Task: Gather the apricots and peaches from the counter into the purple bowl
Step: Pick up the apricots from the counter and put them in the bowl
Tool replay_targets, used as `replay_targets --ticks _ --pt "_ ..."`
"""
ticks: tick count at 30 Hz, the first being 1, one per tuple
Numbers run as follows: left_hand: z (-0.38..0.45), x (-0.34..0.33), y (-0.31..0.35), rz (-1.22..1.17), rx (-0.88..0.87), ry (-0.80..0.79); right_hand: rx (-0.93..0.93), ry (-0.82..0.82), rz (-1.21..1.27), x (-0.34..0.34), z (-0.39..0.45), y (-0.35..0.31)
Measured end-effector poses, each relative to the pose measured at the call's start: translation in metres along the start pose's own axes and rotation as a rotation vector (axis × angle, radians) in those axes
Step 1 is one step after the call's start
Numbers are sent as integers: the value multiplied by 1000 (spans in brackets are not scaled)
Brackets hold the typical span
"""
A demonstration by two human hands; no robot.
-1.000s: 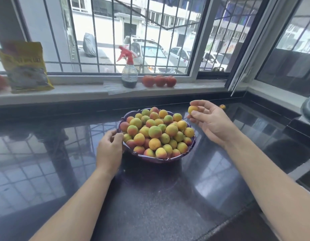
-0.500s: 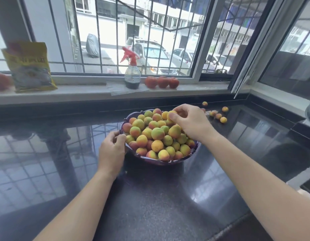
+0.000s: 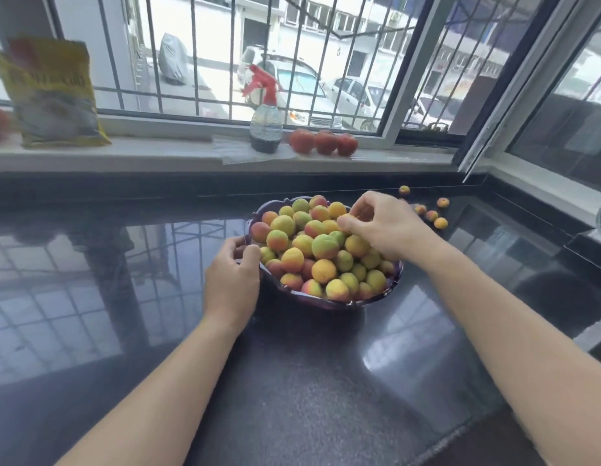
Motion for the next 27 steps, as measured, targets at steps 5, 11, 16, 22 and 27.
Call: replay_targets --ticks 5,11,16,22,27 --pt "0 -6 -10 -42 20 -25 -103 273 218 17 69 8" --pt "-4 -4 -7 57 73 -29 -275 205 87 -11 123 58" --pt "-15 -5 19 187 220 -163 -568 42 68 -7 28 132" --pt "-27 0 31 241 434 -145 -686 -39 -37 35 26 216" --pt "-40 -14 25 134 598 99 -715 -25 -13 23 109 284"
Point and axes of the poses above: each hand's wrist, its own z-axis towards the middle knuckle, its own x-axis out of the back of the hand, y = z × x, the point moved 7 cm from there along z, towards the middle knuckle, and after that the axes turned 7 degrees about y, right-handed, at the moved point
